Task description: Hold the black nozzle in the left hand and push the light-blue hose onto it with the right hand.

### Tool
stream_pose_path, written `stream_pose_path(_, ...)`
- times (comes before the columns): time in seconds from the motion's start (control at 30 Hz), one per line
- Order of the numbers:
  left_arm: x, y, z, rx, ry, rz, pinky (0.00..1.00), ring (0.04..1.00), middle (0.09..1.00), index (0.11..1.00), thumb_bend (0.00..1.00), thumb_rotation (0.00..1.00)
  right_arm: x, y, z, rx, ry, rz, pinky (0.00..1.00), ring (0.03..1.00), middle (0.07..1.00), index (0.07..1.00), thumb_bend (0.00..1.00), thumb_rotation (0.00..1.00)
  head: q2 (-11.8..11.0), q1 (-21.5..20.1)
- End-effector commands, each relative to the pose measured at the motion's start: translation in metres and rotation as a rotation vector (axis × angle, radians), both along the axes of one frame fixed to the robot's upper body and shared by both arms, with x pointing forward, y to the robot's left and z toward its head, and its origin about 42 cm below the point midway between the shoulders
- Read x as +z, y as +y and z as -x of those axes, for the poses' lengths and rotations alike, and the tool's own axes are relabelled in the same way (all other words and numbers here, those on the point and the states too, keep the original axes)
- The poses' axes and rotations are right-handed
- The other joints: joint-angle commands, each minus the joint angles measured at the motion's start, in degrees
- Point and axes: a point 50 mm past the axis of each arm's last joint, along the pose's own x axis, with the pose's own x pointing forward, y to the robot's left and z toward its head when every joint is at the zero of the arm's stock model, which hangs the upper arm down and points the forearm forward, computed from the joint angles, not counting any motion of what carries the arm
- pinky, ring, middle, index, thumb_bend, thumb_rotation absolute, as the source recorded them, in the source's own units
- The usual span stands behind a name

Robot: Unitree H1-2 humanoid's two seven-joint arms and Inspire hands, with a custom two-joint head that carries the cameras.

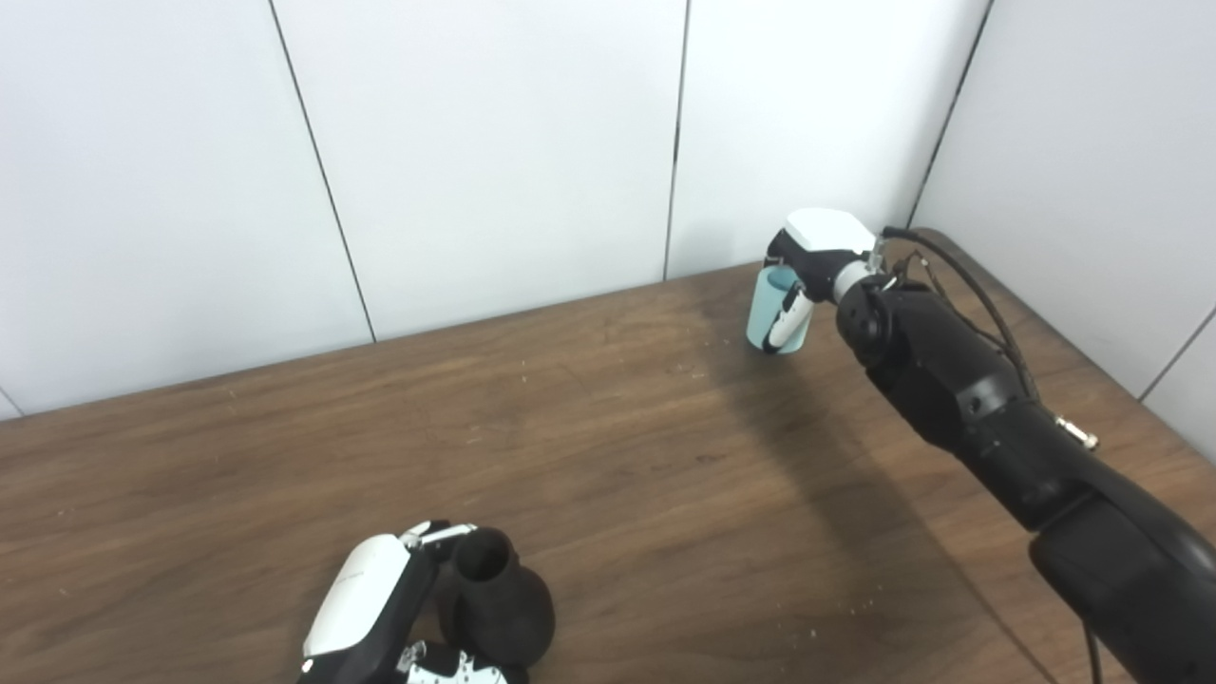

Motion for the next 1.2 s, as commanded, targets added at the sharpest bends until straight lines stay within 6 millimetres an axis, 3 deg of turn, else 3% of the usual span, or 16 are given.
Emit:
stream_pose_path(0.0, -0.038, 0.003, 0.021, -0.012, 0.185, -0.116, 0.87, 0.623, 0.460, 0.494, 0.52, 0.00, 0.058, 0.008, 0.013, 0.048, -0.136, 0.020, 0.39, 0.427, 0.506, 0.482, 0.52, 0.00, 0.1, 0.5)
stream_pose_path(0.37, -0.038, -0.012, 0.020, -0.004, 0.189, -0.107, 0.87, 0.615, 0.462, 0.492, 0.52, 0.00, 0.085, 0.053, 0.089, 0.294, -0.218, -0.065, 0.39, 0.427, 0.507, 0.482, 0.52, 0.00, 0.9, 9.7)
stream_pose_path(0.67, -0.035, -0.032, 0.019, 0.007, 0.196, -0.090, 0.88, 0.617, 0.445, 0.498, 0.52, 0.00, 0.062, 0.078, 0.150, 0.457, -0.182, -0.281, 0.35, 0.409, 0.511, 0.505, 0.52, 0.00, 1.5, 17.3)
stream_pose_path(0.87, -0.039, -0.041, 0.017, 0.011, 0.202, -0.091, 0.87, 0.618, 0.438, 0.499, 0.52, 0.00, 0.052, 0.095, 0.169, 0.510, -0.160, -0.369, 0.36, 0.407, 0.515, 0.505, 0.52, 0.00, 1.6, 20.3)
stream_pose_path(1.17, -0.039, -0.047, 0.015, 0.006, 0.201, -0.097, 0.87, 0.631, 0.462, 0.494, 0.53, 0.00, 0.041, 0.119, 0.176, 0.579, -0.177, -0.458, 0.31, 0.430, 0.504, 0.496, 0.50, 0.00, 2.1, 20.5)
